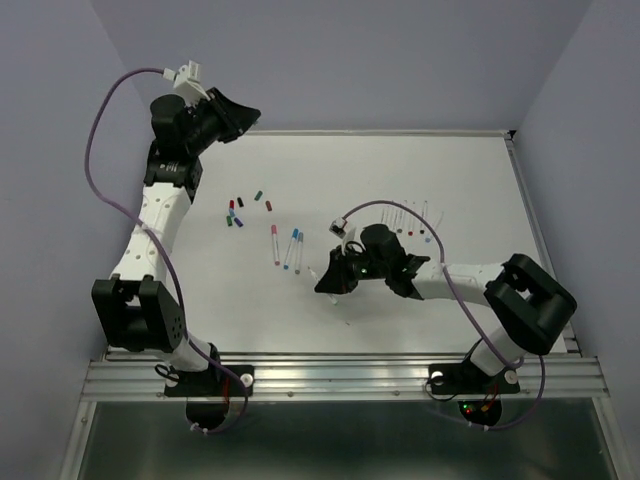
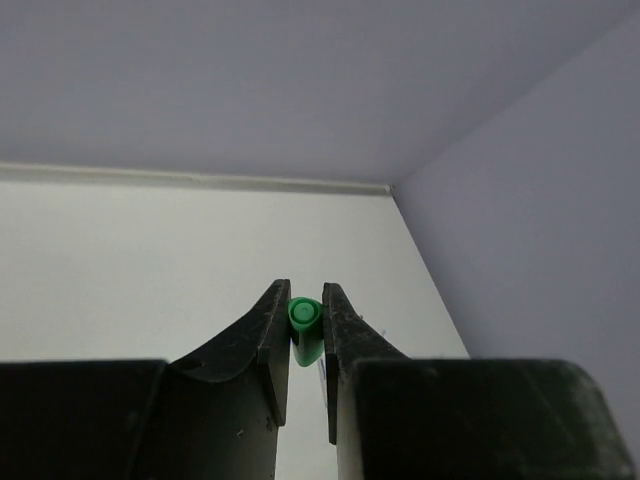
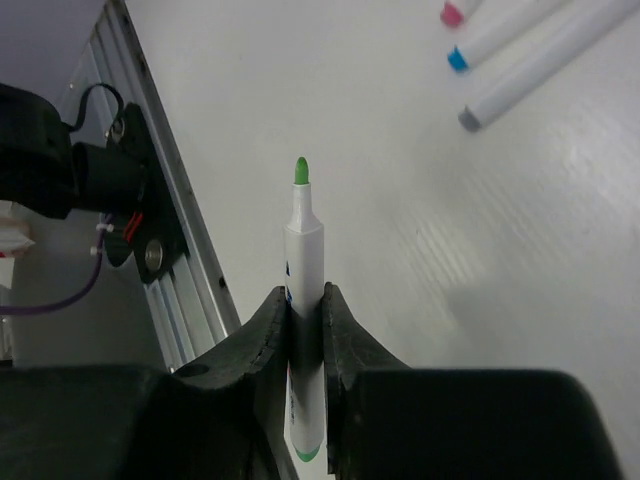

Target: Open the pen caps

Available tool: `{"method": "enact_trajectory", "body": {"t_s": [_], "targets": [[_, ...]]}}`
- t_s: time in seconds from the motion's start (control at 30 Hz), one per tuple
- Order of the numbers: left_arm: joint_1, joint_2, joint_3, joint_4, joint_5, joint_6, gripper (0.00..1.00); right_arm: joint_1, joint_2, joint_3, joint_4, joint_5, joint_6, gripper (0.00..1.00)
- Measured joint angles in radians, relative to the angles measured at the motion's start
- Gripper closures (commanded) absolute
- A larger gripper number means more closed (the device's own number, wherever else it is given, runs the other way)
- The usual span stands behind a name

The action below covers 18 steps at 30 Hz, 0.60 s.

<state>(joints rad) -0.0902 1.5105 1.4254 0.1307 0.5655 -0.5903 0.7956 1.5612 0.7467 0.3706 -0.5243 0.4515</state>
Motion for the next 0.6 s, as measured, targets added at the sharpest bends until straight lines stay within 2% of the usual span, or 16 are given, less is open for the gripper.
{"method": "enact_trajectory", "body": {"t_s": [0.1,0.23,0.4,0.53,0.6], "targets": [[0.044,-0.007,0.04,0.034,-0.042,0.008,1.0,0.002,-0.019,-0.036,-0.028,0.008,0.028,0.99],[0.045,-0.021,0.004,0.032,-0.084,0.021,1.0,-0.011,-0.084,-0.008,-0.066,0.089,0.04,0.99],[0.039,-0.017,-0.084,-0.104,-0.237,0.048,1.0,-0.099,-0.081,0.094,-0.151,0.235,0.063,0.99],[0.04,0.042,-0.104,-0.188,-0.313,0.067,1.0,-0.213,-0.042,0.161,-0.278,0.453,0.073,0.99],[0.04,0.082,-0.109,-0.222,-0.343,0.074,1.0,-0.236,-0.027,0.179,-0.314,0.51,0.072,0.98]]}}
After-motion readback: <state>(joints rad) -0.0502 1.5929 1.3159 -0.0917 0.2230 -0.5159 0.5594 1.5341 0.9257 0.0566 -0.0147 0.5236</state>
